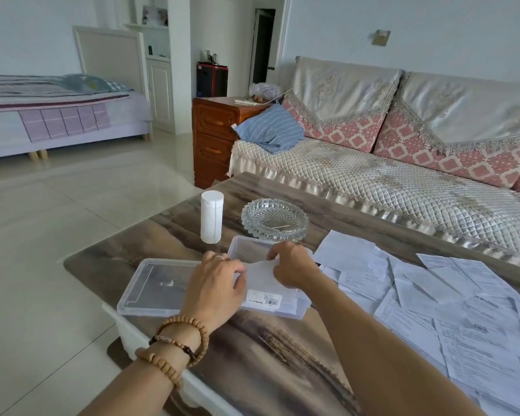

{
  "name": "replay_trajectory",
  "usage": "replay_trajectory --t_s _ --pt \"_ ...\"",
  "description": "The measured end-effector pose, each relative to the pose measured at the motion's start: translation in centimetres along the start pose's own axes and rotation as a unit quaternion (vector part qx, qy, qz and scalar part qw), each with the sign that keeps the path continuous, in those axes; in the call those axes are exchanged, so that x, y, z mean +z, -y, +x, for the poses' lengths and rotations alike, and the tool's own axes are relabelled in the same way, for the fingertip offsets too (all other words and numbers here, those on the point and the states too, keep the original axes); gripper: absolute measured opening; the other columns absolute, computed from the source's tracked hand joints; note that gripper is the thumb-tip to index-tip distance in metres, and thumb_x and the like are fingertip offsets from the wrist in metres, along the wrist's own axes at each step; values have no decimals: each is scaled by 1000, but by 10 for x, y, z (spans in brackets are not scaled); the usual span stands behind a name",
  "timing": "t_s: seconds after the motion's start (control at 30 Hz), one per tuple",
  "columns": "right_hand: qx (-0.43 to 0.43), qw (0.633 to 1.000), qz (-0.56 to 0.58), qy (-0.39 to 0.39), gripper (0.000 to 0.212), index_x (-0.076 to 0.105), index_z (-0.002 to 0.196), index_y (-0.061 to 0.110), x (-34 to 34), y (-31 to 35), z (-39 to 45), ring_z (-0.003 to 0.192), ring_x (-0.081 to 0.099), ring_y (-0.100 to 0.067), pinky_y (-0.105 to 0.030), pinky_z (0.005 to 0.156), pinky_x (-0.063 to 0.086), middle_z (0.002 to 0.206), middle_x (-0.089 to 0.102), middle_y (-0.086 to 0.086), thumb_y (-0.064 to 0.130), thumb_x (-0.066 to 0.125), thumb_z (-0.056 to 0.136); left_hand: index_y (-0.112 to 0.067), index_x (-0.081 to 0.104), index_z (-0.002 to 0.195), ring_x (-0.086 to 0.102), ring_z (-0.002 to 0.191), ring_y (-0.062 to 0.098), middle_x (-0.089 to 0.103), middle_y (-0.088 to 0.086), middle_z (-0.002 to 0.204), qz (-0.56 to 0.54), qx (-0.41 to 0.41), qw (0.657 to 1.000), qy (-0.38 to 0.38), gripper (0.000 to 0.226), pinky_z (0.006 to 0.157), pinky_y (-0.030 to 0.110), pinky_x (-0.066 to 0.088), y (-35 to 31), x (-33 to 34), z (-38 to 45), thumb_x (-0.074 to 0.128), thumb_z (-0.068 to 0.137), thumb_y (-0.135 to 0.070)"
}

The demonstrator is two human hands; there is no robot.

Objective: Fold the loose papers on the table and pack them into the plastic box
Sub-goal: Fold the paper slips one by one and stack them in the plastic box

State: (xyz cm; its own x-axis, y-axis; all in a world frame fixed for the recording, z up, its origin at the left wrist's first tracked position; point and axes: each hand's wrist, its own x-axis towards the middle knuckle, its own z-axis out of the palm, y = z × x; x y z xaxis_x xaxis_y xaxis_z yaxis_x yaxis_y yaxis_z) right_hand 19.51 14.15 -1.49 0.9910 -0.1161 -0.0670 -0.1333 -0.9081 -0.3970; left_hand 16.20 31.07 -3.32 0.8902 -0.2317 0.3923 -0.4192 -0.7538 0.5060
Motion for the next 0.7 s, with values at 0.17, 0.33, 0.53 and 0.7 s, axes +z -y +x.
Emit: replay_trajectory --t_s 0.17,0.33,0.53,0.7 --pt "-9 993 -114 -1 38 57 125 9 5 1 2 111 59 -33 -32 85 48 123 59 -15 6 51 88 -18 72 99 49 99 16 66 -3 94 23 32 999 -10 20 82 32 48 5 3 -2 53 94 -23" --pt "-81 982 -51 -165 30 66 114 12 -7 -3 -34 103 62 -33 -37 85 52 114 67 -10 19 56 88 -22 67 116 50 110 16 62 -4 113 67 41 997 -3 26 96 32 43 -13 0 -7 57 93 -28" --pt "-31 970 36 -239 24 70 105 11 2 -75 -152 100 59 -32 -40 81 51 107 68 -9 16 61 83 -18 68 106 56 103 16 64 -3 104 -24 93 995 -5 18 87 31 51 -86 16 -45 61 90 -22" --pt "191 963 -40 -188 58 48 135 20 5 -164 -244 126 43 -29 -43 99 40 137 50 -2 45 59 83 -29 57 119 59 106 11 58 -8 115 -99 44 979 170 27 87 28 51 -149 65 -100 56 92 -34"
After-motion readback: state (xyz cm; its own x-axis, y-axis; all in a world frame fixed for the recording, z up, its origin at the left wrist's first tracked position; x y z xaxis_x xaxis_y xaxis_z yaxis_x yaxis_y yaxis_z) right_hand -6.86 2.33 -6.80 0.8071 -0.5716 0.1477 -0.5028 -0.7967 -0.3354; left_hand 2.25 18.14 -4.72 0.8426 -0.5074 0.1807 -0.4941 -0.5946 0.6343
